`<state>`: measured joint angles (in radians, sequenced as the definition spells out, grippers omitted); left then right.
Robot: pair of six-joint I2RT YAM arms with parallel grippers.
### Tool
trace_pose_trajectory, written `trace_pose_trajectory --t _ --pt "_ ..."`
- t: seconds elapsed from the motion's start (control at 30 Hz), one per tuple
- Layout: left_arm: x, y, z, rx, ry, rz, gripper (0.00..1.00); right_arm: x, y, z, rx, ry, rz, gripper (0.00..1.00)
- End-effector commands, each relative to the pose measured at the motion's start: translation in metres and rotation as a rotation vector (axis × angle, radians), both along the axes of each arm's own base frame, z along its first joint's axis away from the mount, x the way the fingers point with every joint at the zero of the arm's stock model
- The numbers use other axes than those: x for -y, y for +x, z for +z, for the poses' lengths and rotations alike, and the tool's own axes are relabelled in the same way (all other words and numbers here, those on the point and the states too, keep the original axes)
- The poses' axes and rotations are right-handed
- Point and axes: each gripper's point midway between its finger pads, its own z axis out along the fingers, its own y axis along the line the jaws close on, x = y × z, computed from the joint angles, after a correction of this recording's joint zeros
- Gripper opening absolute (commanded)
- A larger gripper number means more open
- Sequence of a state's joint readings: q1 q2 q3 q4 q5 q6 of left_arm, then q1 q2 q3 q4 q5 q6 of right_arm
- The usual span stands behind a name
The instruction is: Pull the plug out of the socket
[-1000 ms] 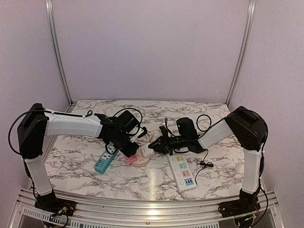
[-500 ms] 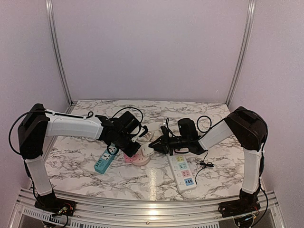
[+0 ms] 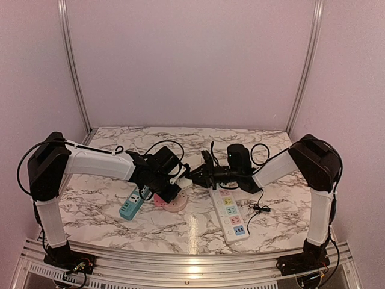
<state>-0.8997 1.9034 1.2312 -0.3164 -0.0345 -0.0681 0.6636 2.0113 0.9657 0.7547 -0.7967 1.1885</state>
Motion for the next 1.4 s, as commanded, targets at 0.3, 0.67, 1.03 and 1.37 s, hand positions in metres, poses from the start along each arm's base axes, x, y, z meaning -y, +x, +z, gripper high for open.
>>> trace_pose_trajectory --t 0.3,0.67,1.03,1.37 --pt "-0.008 -0.012 0.011 -0.112 -0.005 0.01 0.04 0.009 0.006 0.022 0.09 -0.045 -0.021 0.0" --pt "0.008 0.009 0.063 -0.049 -0.135 0.032 0.22 0.038 0.026 0.028 0.133 -0.149 -0.096 0.0" --pt "0.007 0.04 0.125 0.073 -0.335 0.202 0.59 0.103 0.088 0.027 0.242 -0.507 -0.26 0.0" --pt "0.006 0.041 0.157 0.114 -0.429 0.229 0.69 0.174 0.169 0.041 0.415 -1.071 -0.454 0.0"
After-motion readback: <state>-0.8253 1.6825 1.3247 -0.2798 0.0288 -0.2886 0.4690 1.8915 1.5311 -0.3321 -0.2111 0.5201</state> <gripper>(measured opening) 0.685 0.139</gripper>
